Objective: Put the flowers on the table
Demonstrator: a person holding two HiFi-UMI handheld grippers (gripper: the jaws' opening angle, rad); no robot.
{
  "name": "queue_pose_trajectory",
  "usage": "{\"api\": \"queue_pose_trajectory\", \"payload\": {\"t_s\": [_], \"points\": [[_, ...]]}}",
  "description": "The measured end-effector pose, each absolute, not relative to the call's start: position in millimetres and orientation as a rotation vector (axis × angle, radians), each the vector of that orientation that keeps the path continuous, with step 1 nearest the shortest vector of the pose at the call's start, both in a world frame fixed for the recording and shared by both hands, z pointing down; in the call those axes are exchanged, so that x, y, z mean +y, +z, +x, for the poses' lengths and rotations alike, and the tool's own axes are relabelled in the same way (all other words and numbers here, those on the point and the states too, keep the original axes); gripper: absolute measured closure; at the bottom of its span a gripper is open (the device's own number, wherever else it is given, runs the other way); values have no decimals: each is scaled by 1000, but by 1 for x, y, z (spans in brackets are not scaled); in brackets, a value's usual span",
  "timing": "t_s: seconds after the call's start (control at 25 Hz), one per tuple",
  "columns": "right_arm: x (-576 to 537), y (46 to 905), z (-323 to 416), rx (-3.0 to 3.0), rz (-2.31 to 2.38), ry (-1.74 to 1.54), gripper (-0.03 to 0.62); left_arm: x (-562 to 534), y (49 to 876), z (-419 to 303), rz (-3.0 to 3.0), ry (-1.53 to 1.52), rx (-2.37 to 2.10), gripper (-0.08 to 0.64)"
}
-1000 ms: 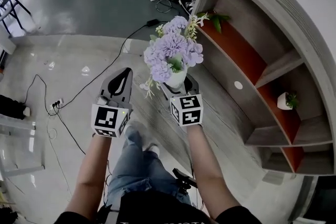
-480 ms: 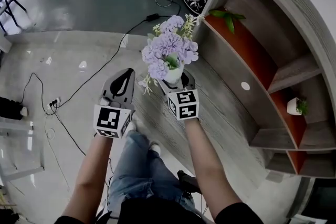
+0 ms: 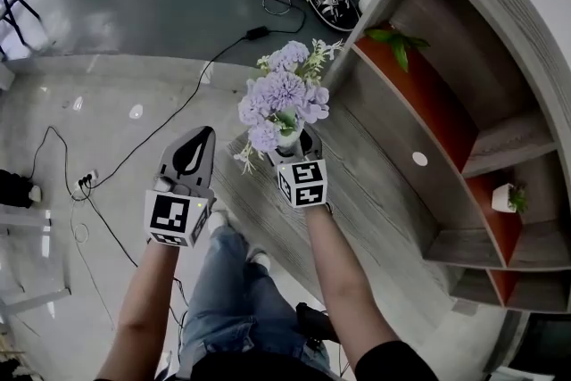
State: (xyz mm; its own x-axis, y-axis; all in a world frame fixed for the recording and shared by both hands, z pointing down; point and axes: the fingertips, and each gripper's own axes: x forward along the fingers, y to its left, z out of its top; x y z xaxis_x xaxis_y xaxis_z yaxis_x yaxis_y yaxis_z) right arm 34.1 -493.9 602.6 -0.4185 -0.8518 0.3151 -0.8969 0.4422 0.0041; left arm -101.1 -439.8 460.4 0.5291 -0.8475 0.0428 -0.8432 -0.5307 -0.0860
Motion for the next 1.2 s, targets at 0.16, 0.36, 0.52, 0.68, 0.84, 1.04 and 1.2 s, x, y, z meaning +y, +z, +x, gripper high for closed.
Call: {"api": "queue_pose_trajectory", "payload": {"t_s": [0.16, 0.36, 0.52, 0.68, 0.84, 1.04, 1.2], "points": [[-498, 616, 37, -2413, 1513, 229, 219, -444, 467, -108, -2702, -158, 1530, 549], [-499, 629, 41, -2370, 1543, 249, 219, -444, 465, -110, -2676, -140, 1514, 549], [-501, 632, 42, -2368, 1548, 235, 221, -444, 468, -114, -2674, -153, 1527, 549], [-503, 630, 37, -2380, 1568, 240, 219, -445, 469, -124, -2675, -148, 1543, 549], [-505, 629, 31, -2391, 1574, 261, 219, -446, 469, -136, -2682, -148, 1549, 549], [-504, 628, 30, -2398, 1573, 262, 219, -440, 469, -135, -2681, -150, 1553, 549], [-504, 629, 29, -2398, 1562, 282, 219, -437, 468, -134, -2677, -158, 1541, 549]]}}
